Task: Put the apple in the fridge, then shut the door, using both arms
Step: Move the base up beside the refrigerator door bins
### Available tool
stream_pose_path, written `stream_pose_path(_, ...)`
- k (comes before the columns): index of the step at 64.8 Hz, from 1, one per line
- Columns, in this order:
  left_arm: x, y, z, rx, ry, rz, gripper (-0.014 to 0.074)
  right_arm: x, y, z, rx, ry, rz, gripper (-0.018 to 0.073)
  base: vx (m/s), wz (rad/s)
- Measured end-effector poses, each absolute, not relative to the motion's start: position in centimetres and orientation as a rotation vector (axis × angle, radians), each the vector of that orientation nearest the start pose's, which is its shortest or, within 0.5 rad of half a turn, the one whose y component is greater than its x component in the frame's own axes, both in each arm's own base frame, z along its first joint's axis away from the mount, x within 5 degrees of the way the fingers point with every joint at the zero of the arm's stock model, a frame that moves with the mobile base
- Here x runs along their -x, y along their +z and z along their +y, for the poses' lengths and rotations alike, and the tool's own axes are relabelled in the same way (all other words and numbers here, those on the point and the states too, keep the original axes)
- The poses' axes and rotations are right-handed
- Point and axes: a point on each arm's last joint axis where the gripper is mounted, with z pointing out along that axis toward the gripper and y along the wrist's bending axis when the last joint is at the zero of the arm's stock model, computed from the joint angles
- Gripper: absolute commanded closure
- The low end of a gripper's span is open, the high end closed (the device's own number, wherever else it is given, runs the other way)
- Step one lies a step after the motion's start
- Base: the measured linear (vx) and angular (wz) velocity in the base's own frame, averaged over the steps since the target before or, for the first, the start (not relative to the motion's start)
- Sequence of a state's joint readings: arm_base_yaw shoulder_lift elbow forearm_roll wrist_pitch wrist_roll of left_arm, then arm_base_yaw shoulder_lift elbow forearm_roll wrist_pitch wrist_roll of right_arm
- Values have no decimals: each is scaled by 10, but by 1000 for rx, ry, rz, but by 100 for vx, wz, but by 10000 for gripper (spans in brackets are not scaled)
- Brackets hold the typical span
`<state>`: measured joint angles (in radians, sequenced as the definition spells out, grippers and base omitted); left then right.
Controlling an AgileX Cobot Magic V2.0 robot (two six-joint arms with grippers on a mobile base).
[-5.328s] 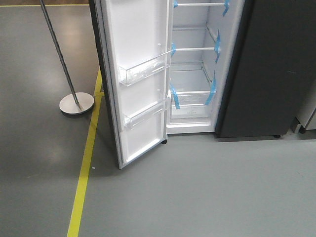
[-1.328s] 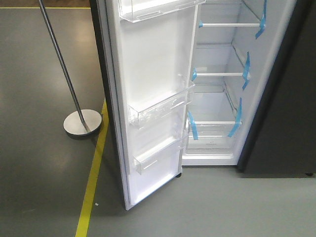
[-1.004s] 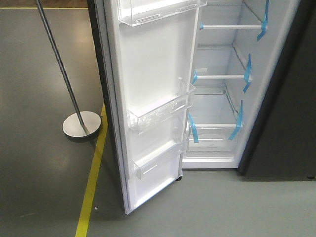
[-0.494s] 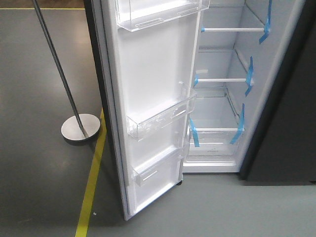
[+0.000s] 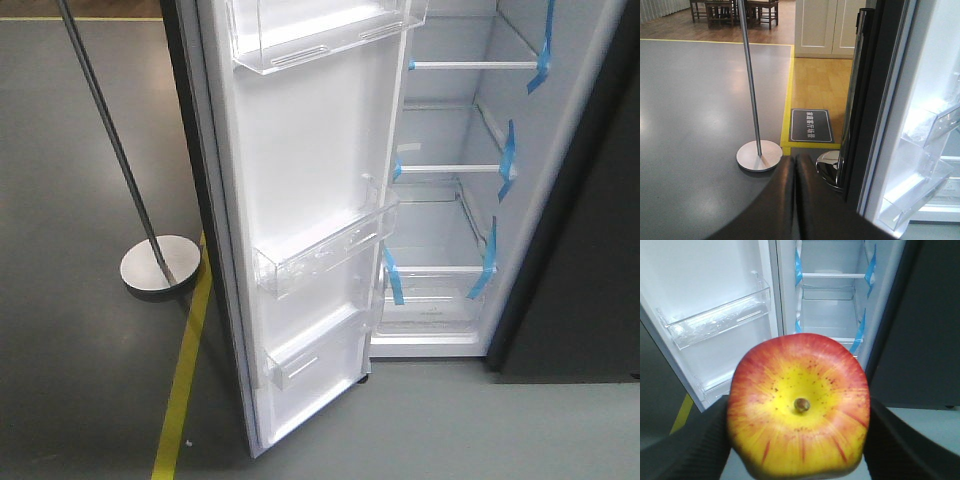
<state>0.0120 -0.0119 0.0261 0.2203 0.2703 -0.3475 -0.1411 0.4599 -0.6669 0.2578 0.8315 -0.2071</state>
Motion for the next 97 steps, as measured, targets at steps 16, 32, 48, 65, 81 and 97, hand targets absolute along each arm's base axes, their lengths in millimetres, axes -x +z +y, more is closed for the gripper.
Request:
stream_pose_path(16, -55, 181, 6, 172, -38, 1753, 602, -77, 332, 6, 0, 93, 2082, 435, 5, 0)
stream_pose_path(32, -55, 181, 6, 172, -38, 1753, 602, -77, 332, 6, 0, 93, 2082, 435, 5, 0)
stream_pose_path(48, -55, 181, 6, 172, -38, 1753, 602, -77, 332, 6, 0, 93, 2082, 435, 4, 0)
stream_pose_path(65, -55, 181, 6, 172, -38, 1753, 602, -77, 332, 6, 0, 93, 2082, 435, 2, 0)
stream_pose_path(81, -55, 181, 6, 172, -38, 1753, 602, -77, 332, 6, 0, 93, 2082, 435, 2, 0)
stream_pose_path(97, -55, 181, 6, 172, -38, 1753, 602, -77, 332, 6, 0, 93, 2082, 435, 3, -2)
